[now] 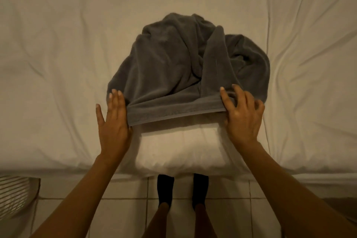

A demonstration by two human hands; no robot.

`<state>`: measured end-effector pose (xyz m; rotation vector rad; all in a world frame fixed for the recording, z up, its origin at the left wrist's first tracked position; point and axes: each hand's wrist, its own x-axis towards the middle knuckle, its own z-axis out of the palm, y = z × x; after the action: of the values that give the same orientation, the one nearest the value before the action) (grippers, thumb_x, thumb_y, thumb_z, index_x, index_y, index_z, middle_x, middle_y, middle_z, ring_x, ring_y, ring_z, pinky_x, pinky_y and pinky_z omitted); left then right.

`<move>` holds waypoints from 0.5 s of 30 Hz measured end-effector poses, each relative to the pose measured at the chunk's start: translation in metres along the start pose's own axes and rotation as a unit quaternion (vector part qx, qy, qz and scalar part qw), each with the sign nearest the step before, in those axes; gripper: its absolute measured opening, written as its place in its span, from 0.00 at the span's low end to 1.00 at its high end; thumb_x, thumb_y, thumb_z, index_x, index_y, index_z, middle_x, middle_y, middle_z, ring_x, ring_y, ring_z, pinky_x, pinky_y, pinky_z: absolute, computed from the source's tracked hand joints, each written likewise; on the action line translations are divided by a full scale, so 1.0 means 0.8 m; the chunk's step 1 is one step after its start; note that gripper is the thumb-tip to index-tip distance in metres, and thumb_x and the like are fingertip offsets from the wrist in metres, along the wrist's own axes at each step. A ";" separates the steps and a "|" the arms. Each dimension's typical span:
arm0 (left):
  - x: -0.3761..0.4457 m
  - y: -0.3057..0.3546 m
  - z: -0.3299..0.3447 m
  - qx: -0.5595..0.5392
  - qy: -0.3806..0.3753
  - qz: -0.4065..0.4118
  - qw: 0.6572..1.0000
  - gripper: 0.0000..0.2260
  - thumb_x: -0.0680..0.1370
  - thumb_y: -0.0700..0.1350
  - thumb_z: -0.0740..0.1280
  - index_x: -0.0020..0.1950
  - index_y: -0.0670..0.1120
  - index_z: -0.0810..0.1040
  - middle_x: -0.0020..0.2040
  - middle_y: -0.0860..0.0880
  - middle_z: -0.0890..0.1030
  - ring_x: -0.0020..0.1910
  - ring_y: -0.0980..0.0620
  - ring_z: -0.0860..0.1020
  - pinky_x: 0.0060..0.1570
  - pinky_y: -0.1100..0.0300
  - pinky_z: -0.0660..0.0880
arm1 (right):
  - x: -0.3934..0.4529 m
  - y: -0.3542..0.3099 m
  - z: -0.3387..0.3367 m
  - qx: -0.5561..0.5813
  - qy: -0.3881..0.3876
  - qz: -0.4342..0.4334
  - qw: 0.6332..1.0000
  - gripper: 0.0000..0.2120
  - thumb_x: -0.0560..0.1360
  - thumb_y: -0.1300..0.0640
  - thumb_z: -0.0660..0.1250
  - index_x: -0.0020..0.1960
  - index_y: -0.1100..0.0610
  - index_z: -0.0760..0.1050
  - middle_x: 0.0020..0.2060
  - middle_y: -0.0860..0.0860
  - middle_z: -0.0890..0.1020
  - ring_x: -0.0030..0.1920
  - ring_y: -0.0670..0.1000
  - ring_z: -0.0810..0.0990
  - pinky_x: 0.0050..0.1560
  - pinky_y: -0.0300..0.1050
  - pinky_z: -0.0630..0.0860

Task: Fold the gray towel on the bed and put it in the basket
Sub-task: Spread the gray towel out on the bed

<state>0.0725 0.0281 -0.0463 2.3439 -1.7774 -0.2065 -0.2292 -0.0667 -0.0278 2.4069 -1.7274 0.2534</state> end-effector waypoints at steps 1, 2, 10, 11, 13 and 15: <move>0.010 0.000 -0.007 0.005 0.004 0.006 1.000 0.26 0.80 0.41 0.54 0.76 0.39 0.50 0.77 0.41 0.55 0.76 0.45 0.53 0.73 0.52 0.34 | 0.010 0.009 -0.009 -0.007 -0.029 0.014 0.999 0.27 0.69 0.63 0.69 0.68 0.54 0.71 0.65 0.60 0.73 0.61 0.61 0.70 0.57 0.58 0.61; 0.021 0.001 -0.016 0.010 0.009 0.011 1.000 0.25 0.80 0.41 0.54 0.76 0.38 0.52 0.76 0.40 0.57 0.76 0.44 0.55 0.72 0.53 0.32 | 0.021 0.018 -0.018 -0.014 -0.051 0.031 0.998 0.28 0.69 0.63 0.70 0.68 0.55 0.71 0.66 0.61 0.73 0.63 0.63 0.70 0.61 0.59 0.59; 0.124 0.001 -0.071 0.105 -0.017 0.033 0.994 0.31 0.76 0.41 0.67 0.74 0.35 0.55 0.74 0.37 0.62 0.74 0.41 0.59 0.72 0.40 0.43 | 0.088 0.094 -0.066 -0.080 -0.110 0.050 0.989 0.31 0.68 0.58 0.74 0.69 0.58 0.68 0.65 0.63 0.73 0.69 0.65 0.65 0.69 0.62 0.45; 0.133 -0.004 -0.077 0.114 -0.030 0.016 0.993 0.34 0.74 0.41 0.70 0.74 0.35 0.55 0.73 0.37 0.63 0.74 0.41 0.59 0.72 0.40 0.43 | 0.091 0.104 -0.067 -0.087 -0.111 0.052 0.989 0.30 0.69 0.57 0.72 0.69 0.58 0.67 0.66 0.64 0.72 0.69 0.65 0.64 0.69 0.61 0.44; 0.146 -0.014 -0.085 0.127 -0.051 0.004 0.991 0.37 0.71 0.41 0.73 0.73 0.35 0.56 0.72 0.36 0.65 0.74 0.41 0.60 0.72 0.39 0.43 | 0.090 0.123 -0.068 -0.098 -0.110 0.052 0.988 0.25 0.74 0.54 0.63 0.70 0.59 0.66 0.67 0.64 0.70 0.70 0.65 0.62 0.70 0.62 0.42; 0.153 -0.022 -0.089 0.138 -0.055 0.001 0.989 0.37 0.70 0.40 0.73 0.72 0.34 0.56 0.72 0.36 0.65 0.74 0.42 0.60 0.72 0.41 0.42 | 0.085 0.136 -0.067 -0.099 -0.115 0.053 0.987 0.25 0.74 0.52 0.57 0.70 0.60 0.66 0.67 0.65 0.69 0.71 0.65 0.60 0.70 0.63 0.41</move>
<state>0.1380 -0.0802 0.0196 2.5629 -1.9725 -0.0961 -0.3127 -0.1512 0.0440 2.2773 -1.8778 -0.1842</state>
